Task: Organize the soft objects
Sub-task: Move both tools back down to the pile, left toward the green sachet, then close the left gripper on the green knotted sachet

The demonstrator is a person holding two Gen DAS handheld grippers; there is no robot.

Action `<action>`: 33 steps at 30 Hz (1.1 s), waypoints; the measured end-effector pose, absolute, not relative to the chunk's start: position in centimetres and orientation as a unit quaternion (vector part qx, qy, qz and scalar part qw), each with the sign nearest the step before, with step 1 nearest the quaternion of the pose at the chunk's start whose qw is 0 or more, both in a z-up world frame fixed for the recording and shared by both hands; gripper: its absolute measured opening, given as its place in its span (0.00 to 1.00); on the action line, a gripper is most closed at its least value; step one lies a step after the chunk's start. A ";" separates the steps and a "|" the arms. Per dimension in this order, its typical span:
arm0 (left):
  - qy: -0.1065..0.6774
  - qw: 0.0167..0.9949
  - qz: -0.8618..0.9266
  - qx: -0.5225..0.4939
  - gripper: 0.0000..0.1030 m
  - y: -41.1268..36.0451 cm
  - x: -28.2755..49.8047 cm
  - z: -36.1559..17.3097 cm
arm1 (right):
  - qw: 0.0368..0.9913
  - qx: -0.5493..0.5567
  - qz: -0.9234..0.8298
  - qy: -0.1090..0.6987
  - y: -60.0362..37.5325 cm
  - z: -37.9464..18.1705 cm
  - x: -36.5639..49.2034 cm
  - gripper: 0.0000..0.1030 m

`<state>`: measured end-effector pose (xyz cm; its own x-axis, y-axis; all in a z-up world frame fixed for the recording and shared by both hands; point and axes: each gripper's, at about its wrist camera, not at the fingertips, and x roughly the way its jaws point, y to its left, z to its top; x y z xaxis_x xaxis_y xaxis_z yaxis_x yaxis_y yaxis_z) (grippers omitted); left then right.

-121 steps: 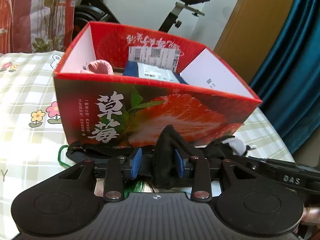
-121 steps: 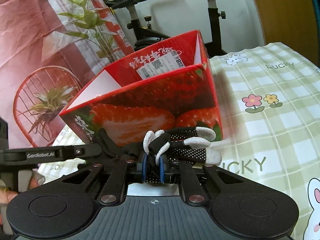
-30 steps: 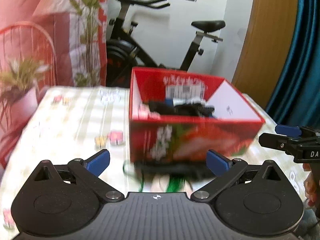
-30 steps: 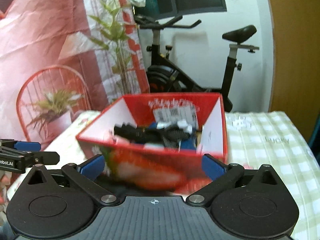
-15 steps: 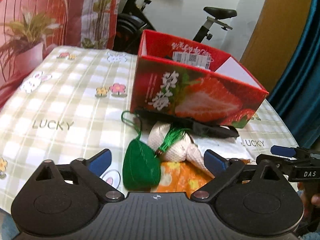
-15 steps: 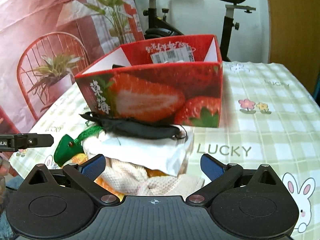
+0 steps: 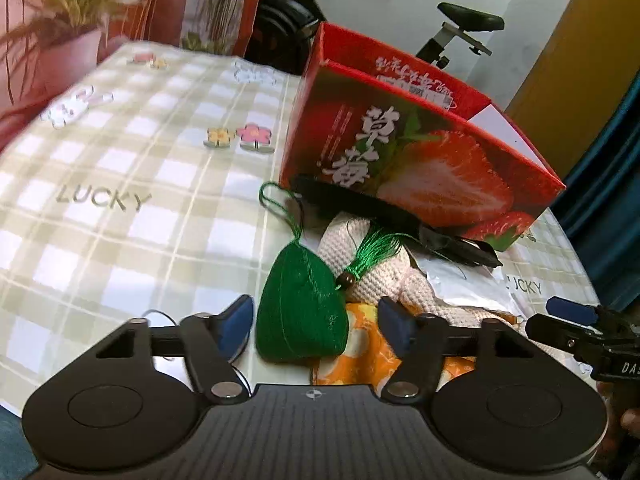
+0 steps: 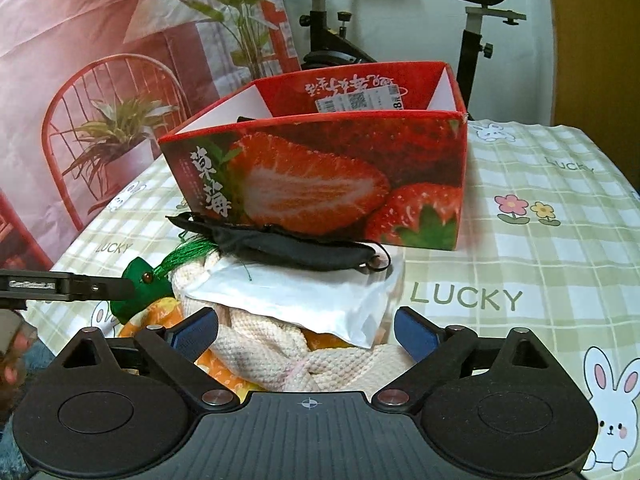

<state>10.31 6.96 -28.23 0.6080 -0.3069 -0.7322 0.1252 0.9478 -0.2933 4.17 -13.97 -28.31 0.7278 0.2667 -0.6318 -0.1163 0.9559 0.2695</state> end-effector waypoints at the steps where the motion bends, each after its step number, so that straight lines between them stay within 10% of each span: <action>1: 0.427 0.889 -0.121 -0.110 0.60 7.1 10.4 -28.4 | 0.923 0.107 0.104 0.355 -14.0 -28.4 4.2 0.91; 10: 0.427 0.888 -0.120 -0.121 0.42 7.5 11.4 -28.5 | 0.920 0.108 0.108 0.361 -13.8 -28.9 4.5 0.87; 33: 0.416 0.867 -0.256 -0.097 0.41 -0.2 13.6 -26.0 | 0.924 0.085 0.120 0.352 -13.1 -28.8 4.7 0.74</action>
